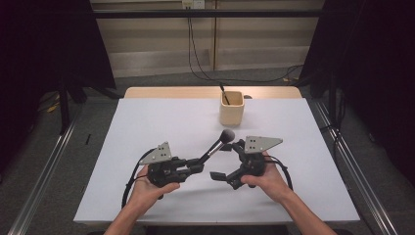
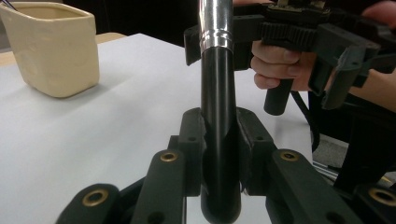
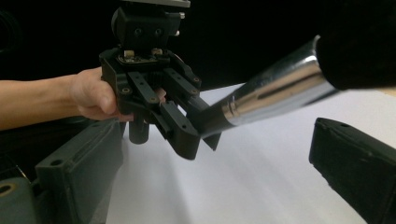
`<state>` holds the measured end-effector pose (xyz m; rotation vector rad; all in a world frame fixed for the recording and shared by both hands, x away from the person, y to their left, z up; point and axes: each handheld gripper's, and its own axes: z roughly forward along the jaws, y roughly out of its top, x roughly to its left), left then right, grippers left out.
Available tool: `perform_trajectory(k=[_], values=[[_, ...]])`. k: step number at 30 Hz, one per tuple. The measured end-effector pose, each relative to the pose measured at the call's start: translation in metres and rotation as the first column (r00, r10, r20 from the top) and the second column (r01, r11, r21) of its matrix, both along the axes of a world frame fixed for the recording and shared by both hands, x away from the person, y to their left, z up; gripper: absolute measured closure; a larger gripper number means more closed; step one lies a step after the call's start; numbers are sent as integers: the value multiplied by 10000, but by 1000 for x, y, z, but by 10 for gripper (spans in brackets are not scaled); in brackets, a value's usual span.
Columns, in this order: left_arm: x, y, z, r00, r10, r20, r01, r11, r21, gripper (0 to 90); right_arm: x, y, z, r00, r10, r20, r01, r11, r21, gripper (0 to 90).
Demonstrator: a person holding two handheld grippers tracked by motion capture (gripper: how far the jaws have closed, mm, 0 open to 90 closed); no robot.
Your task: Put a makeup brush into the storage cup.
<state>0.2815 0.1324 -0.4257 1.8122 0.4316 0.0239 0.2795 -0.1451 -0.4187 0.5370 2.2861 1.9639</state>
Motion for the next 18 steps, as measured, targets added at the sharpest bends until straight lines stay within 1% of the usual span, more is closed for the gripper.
perform_trajectory(k=[2,4,5,7,8,11,13,16,17,18], values=[[0,0,0,10000,-10,10,10,10000,12,745,0,1,0,10000,-33,-24,33,10000,58,38],[0,-2,-2,9999,-113,-43,113,9999,38,745,0,2,0,9996,-249,-155,249,9997,2,103],[0,-3,-3,9998,-187,-63,187,9998,57,745,0,2,-1,9995,-202,-222,202,9998,14,142],[0,-6,-4,9998,-175,-90,175,9998,59,745,1,3,-1,9993,-277,-239,278,9996,49,294],[0,-7,-5,9997,-217,-91,218,9998,45,745,1,3,-1,9993,-237,-292,241,9996,124,320],[-1,-8,-5,9996,-287,-82,287,9996,58,744,2,1,0,9984,-473,-304,480,9986,232,410],[-1,-8,-6,9994,-322,-85,323,9995,59,744,3,-1,0,9975,-603,-368,619,9972,417,464],[-2,-9,-8,9992,-383,-67,384,9992,123,743,4,-4,1,9964,-669,-518,700,9956,625,550],[-2,-9,-8,9992,-383,-67,384,9992,123,743,4,-4,1,9964,-669,-518,700,9956,625,550],[-2,-11,-9,9990,-444,-75,445,9988,196,742,5,-5,2,9965,-605,-575,646,9953,723,610]])
